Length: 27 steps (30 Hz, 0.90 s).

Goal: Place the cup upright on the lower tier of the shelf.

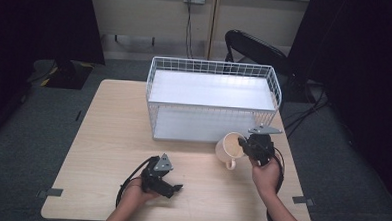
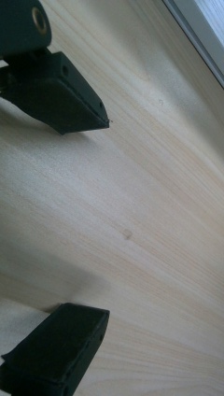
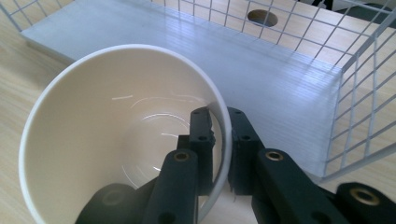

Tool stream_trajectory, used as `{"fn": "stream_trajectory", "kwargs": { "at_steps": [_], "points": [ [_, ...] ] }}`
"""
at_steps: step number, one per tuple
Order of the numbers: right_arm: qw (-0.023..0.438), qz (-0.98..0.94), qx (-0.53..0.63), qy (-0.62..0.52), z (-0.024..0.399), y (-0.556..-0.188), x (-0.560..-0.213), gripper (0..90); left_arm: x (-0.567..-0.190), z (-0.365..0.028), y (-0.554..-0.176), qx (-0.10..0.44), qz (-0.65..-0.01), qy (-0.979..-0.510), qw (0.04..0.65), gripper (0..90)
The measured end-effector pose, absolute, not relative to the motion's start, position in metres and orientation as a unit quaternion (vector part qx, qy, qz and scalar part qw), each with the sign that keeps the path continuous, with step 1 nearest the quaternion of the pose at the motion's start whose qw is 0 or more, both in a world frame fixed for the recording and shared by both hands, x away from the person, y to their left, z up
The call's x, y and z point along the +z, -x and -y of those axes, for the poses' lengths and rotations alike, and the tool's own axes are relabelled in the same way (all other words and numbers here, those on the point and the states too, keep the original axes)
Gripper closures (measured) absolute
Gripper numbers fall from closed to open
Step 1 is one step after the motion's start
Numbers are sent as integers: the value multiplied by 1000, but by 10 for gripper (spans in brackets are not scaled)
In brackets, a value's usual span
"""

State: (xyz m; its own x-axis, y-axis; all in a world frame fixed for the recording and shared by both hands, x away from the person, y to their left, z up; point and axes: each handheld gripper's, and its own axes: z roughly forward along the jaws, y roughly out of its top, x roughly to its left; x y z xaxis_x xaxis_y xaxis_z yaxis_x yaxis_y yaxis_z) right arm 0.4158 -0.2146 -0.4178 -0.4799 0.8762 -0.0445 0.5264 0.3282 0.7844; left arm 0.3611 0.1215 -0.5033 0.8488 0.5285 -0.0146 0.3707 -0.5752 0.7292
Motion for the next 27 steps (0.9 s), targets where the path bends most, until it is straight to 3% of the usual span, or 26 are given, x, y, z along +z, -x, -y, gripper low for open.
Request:
{"fn": "stream_trajectory", "kwargs": {
  "at_steps": [27],
  "points": [
    [294, -738, 376, -477, 209, -434, -420, 831, -503, -122, -361, 103, -255, -882, 384, 78]
  ]
}}
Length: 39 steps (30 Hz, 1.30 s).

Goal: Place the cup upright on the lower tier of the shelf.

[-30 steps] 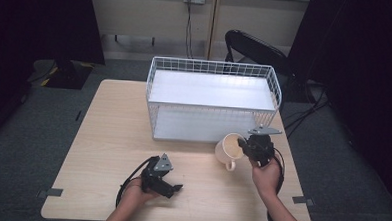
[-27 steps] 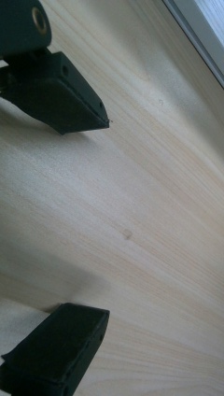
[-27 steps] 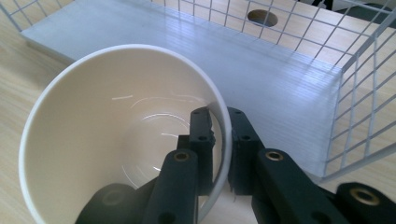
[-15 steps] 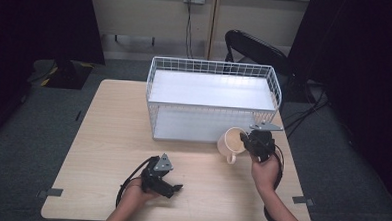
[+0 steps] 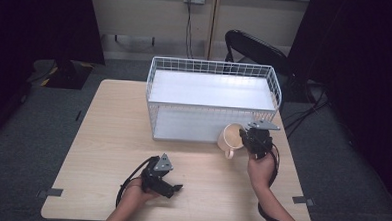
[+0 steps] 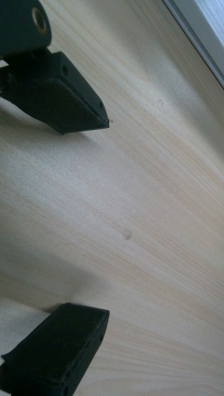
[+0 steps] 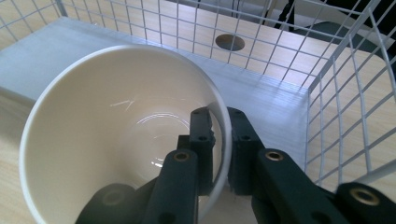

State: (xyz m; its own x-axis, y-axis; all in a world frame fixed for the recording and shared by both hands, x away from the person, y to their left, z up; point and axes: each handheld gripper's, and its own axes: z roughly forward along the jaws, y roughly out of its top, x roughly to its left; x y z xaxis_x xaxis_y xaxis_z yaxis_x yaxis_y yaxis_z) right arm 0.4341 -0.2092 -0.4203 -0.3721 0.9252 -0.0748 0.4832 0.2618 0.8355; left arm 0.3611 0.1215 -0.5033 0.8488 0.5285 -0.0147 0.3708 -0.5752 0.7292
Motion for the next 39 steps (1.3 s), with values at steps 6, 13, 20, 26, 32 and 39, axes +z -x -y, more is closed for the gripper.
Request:
{"fn": "stream_trajectory", "kwargs": {
  "at_steps": [6, 13, 20, 26, 32, 39],
  "points": [
    [302, -733, 376, -480, 207, -438, -422, 830, -503, -121, -361, 103, -255, -881, 384, 78],
    [317, -727, 371, -484, 203, -444, -426, 830, -503, -122, -361, 103, -255, -881, 384, 78],
    [332, -720, 364, -489, 201, -449, -427, 830, -503, -121, -361, 103, -255, -881, 384, 78],
    [343, -713, 362, -493, 199, -452, -429, 830, -503, -121, -361, 103, -255, -881, 384, 78],
    [349, -705, 365, -498, 200, -456, -429, 830, -503, -122, -361, 103, -255, -881, 384, 78],
    [354, -695, 366, -507, 201, -459, -434, 828, -503, -122, -361, 103, -255, -881, 384, 78]
  ]
}}
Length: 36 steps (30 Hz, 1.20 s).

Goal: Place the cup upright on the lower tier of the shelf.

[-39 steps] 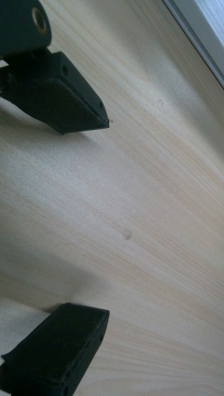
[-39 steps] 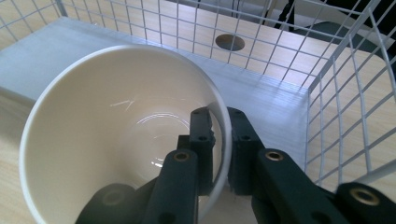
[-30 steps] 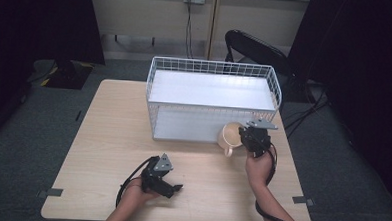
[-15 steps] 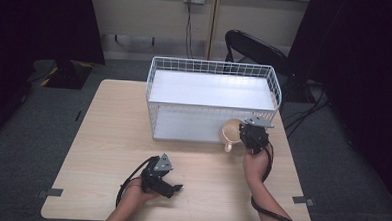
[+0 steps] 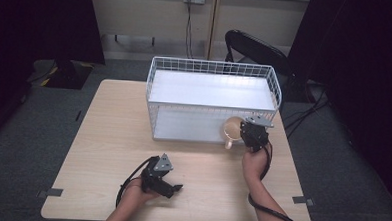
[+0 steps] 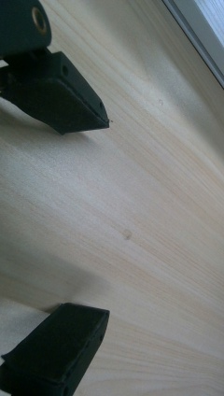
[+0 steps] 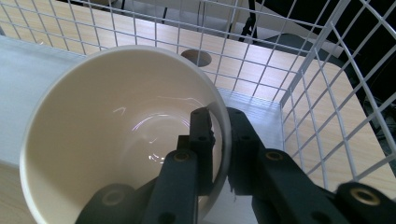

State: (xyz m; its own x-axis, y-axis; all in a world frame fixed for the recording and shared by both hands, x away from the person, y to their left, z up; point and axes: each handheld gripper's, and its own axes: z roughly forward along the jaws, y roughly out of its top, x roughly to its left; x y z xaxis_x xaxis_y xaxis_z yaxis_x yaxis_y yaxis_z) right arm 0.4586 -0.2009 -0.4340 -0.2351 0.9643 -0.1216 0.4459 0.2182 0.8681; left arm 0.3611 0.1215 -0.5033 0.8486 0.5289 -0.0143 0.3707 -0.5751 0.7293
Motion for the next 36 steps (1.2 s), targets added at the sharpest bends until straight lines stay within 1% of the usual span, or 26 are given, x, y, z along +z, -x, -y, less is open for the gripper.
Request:
{"fn": "stream_trajectory", "kwargs": {
  "at_steps": [13, 19, 21, 25, 27, 28, 29, 30, 31, 33, 34, 36],
  "points": [
    [354, -681, 374, -520, 197, -464, -437, 823, -503, -122, -361, 103, -255, -881, 384, 78],
    [351, -663, 393, -532, 199, -466, -438, 795, -503, -121, -361, 103, -255, -881, 384, 78],
    [354, -655, 399, -535, 200, -466, -436, 736, -503, -122, -361, 103, -255, -882, 384, 78],
    [355, -650, 400, -539, 201, -468, -434, 697, -503, -121, -361, 103, -255, -881, 384, 78],
    [357, -645, 402, -542, 202, -468, -433, 645, -503, -121, -361, 103, -255, -881, 384, 78],
    [354, -640, 407, -546, 205, -468, -432, 560, -503, -122, -361, 103, -255, -881, 384, 78],
    [354, -640, 407, -546, 205, -468, -432, 560, -503, -122, -361, 103, -255, -881, 384, 78],
    [349, -634, 416, -551, 209, -466, -431, 490, -503, -121, -361, 103, -255, -881, 384, 78],
    [349, -634, 416, -551, 209, -466, -431, 490, -503, -122, -361, 103, -255, -881, 384, 78],
    [338, -632, 430, -549, 213, -463, -430, 435, -503, -122, -361, 103, -255, -881, 384, 78],
    [330, -636, 439, -543, 216, -460, -427, 359, -503, -121, -361, 103, -255, -881, 384, 78],
    [317, -639, 453, -535, 220, -456, -425, 331, -503, -121, -361, 103, -255, -881, 384, 78]
  ]
}}
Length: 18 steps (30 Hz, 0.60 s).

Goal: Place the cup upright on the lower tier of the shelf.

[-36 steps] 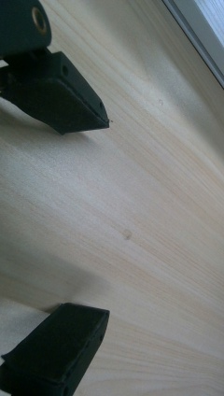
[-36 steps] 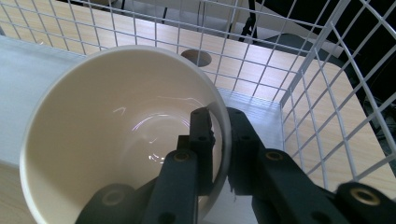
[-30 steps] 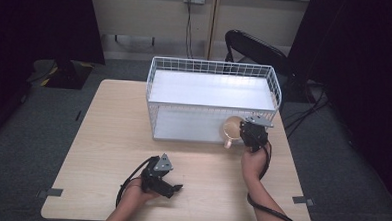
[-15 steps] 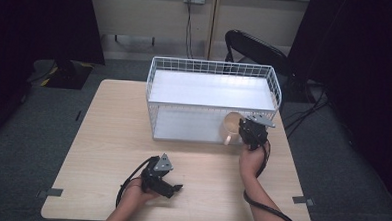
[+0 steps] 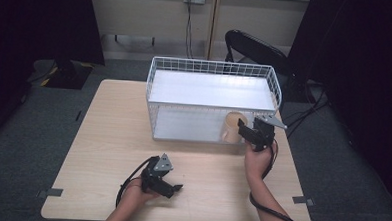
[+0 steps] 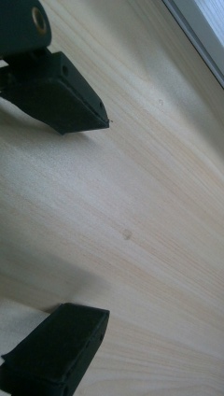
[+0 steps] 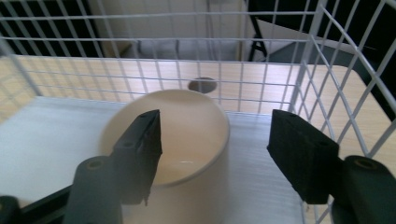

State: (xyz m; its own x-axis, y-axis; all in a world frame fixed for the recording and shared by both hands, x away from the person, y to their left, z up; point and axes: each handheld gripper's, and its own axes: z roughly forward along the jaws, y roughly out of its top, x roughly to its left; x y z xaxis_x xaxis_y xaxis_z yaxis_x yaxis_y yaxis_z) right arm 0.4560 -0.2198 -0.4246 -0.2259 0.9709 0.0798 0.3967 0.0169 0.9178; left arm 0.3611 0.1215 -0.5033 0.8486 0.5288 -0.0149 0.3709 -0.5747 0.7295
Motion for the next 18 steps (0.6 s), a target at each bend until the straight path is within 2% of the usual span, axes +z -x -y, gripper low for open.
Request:
{"fn": "stream_trajectory", "kwargs": {
  "at_steps": [2, 18],
  "points": [
    [298, -648, 464, -526, 223, -453, -422, 284, -503, -122, -361, 103, -255, -881, 384, 78],
    [270, -686, 466, -489, 221, -435, -425, 218, -503, -122, -361, 103, -254, -882, 384, 78]
  ]
}}
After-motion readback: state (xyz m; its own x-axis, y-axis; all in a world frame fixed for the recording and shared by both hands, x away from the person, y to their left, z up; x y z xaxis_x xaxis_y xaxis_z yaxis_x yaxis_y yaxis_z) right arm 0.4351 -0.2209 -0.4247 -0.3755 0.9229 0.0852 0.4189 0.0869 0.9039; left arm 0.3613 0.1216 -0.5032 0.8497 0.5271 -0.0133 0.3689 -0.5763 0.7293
